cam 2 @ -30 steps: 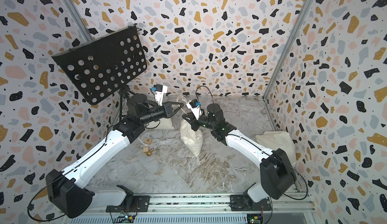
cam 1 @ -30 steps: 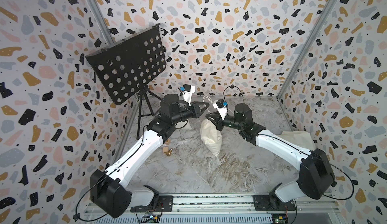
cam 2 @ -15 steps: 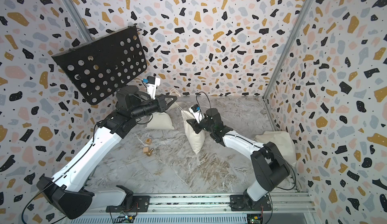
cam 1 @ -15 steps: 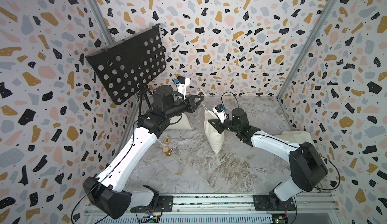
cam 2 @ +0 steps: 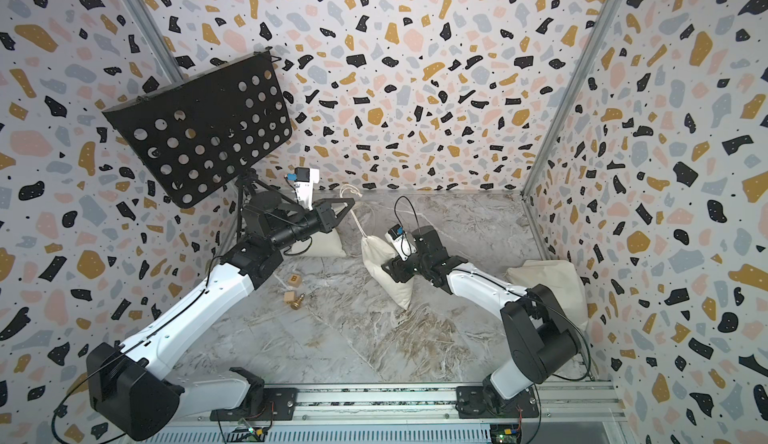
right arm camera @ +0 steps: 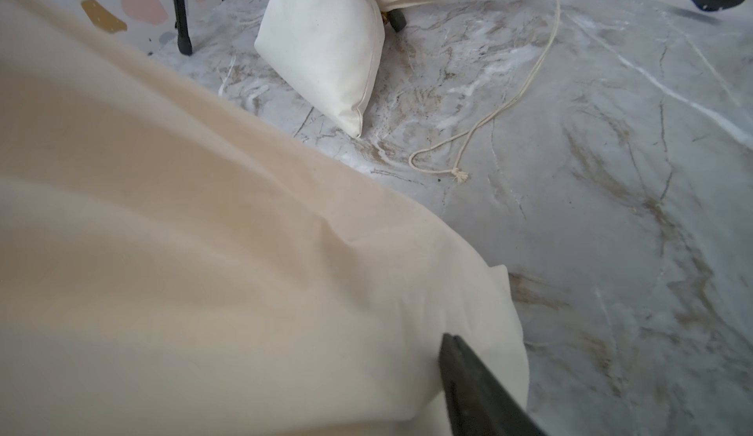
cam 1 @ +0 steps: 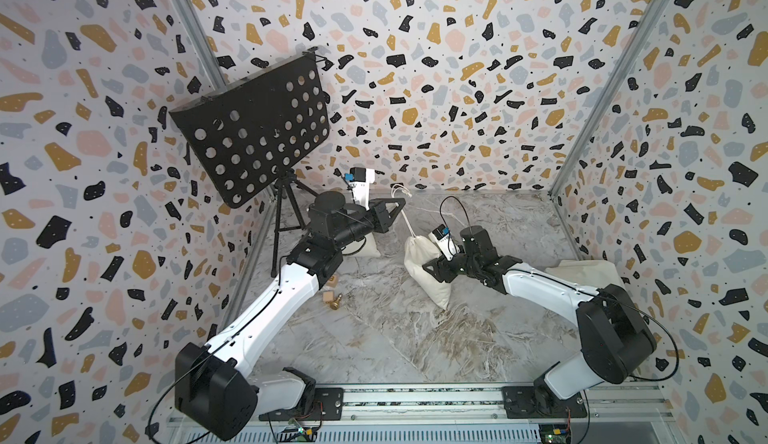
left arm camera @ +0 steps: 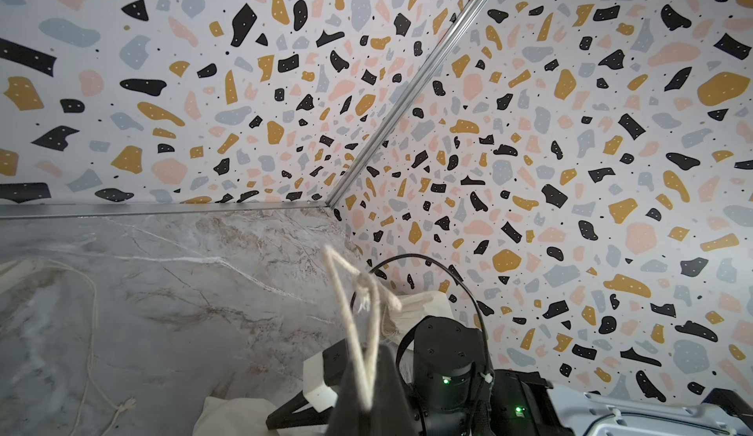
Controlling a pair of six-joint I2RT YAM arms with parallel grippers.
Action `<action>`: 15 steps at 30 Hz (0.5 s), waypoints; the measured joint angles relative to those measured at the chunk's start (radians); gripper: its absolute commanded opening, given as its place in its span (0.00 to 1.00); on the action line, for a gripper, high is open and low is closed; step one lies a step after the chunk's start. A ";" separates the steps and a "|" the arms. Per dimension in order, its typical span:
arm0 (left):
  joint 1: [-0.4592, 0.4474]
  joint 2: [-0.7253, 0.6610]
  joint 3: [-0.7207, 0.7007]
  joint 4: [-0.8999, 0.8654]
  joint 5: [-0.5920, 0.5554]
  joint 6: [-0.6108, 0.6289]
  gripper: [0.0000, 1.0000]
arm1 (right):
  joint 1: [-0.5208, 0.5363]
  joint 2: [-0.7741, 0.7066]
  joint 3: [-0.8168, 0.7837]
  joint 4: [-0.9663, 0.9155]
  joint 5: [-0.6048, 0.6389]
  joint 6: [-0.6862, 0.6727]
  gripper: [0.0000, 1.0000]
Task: Close the soil bag
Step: Frap the soil bag at the center of the board.
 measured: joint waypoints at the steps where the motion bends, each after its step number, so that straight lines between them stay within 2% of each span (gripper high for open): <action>1: 0.000 0.000 -0.020 0.011 -0.004 0.000 0.00 | 0.001 0.007 0.000 0.001 -0.003 0.002 0.28; 2: 0.000 -0.002 -0.036 0.014 -0.008 0.003 0.00 | 0.002 0.016 0.000 0.002 -0.005 0.005 0.20; 3: 0.000 -0.006 -0.051 0.011 -0.018 0.014 0.04 | 0.003 0.029 0.004 0.003 -0.009 0.010 0.14; 5: 0.000 -0.026 -0.076 -0.014 -0.055 0.053 0.19 | 0.007 0.057 0.032 -0.002 -0.018 0.009 0.06; 7: 0.000 -0.066 -0.105 -0.051 -0.122 0.103 0.34 | 0.009 0.092 0.090 -0.031 -0.011 0.009 0.04; 9: 0.002 -0.112 -0.133 -0.095 -0.211 0.162 0.43 | 0.009 0.135 0.166 -0.061 0.014 0.004 0.02; 10: 0.005 -0.137 -0.149 -0.116 -0.262 0.192 0.52 | 0.008 0.159 0.209 -0.077 0.032 0.002 0.01; 12: 0.006 -0.190 -0.189 -0.153 -0.383 0.253 0.69 | 0.005 0.208 0.300 -0.108 0.074 -0.002 0.02; 15: 0.006 -0.268 -0.263 -0.201 -0.558 0.333 0.89 | 0.004 0.282 0.437 -0.141 0.141 -0.006 0.05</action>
